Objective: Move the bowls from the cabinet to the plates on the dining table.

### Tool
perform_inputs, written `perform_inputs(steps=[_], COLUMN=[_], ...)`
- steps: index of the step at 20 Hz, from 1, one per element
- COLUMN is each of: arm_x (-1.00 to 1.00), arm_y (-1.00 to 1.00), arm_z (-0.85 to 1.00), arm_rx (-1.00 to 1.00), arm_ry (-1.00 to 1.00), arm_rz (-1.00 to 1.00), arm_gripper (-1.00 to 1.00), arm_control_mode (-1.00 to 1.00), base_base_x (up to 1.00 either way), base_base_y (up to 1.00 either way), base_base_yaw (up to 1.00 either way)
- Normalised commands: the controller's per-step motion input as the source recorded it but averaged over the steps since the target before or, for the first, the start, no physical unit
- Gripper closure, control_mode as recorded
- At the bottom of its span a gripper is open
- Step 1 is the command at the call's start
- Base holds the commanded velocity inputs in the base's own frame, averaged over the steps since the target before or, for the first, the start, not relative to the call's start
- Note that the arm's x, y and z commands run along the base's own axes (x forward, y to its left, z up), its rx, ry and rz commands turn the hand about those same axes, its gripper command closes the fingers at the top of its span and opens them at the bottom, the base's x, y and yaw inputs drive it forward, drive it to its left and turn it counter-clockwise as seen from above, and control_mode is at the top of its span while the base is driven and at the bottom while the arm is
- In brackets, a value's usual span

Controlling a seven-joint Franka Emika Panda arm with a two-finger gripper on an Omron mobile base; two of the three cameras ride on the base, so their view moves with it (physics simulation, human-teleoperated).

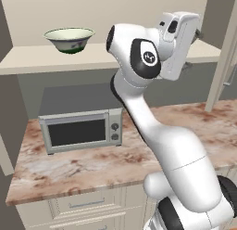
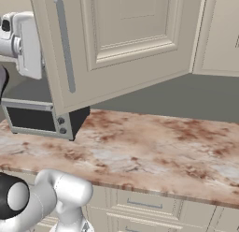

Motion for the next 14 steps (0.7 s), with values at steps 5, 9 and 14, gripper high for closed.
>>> perform_inputs(steps=[5,9,14], arm_x=[0.12,-0.16,-0.24], arm_y=[-0.25,-0.50,-0.44], arm_z=[0.00,0.00,0.03], arm_rx=[-0.06,0.00,0.00], arm_ry=[0.00,0.00,0.00], arm_rz=[-0.15,-0.17,-0.15], arm_gripper=[-1.00,-1.00,-1.00], arm_control_mode=[-1.00,-1.00,-1.00], base_base_x=[0.00,0.00,0.00], base_base_y=[0.00,0.00,0.00], base_base_yaw=[0.00,0.00,0.00])
